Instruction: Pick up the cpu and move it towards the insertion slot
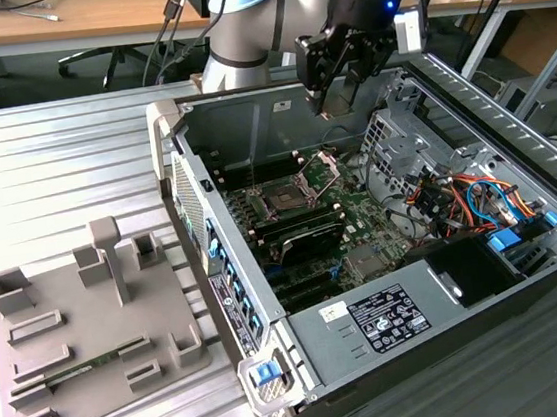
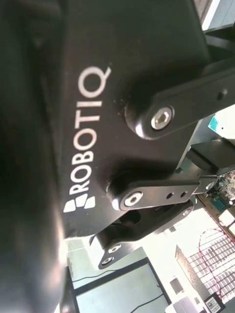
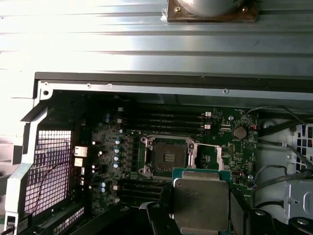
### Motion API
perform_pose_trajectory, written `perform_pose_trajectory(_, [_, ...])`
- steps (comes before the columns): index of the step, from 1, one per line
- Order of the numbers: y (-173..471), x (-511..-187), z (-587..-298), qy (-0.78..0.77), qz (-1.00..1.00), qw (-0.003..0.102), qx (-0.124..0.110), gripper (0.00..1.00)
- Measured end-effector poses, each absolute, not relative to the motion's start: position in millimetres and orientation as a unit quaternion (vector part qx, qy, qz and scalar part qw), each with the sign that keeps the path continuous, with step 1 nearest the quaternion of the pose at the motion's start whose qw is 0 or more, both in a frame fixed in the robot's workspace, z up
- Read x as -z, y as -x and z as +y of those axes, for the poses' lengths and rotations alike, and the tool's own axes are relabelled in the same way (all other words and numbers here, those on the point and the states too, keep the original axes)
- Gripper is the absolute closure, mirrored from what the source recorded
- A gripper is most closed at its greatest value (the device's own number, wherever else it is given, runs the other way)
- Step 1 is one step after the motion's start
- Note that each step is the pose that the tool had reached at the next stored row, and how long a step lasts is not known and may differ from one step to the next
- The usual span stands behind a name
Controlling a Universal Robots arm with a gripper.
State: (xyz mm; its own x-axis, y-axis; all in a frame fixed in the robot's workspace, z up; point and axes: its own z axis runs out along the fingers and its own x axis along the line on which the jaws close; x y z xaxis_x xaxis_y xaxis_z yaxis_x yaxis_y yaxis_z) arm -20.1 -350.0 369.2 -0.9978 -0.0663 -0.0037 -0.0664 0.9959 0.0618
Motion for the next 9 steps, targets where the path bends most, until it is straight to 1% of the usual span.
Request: perform_pose_trajectory(9, [20.2, -366.4, -350.0, 0.033, 0.999, 0.001, -0.031, 0.45])
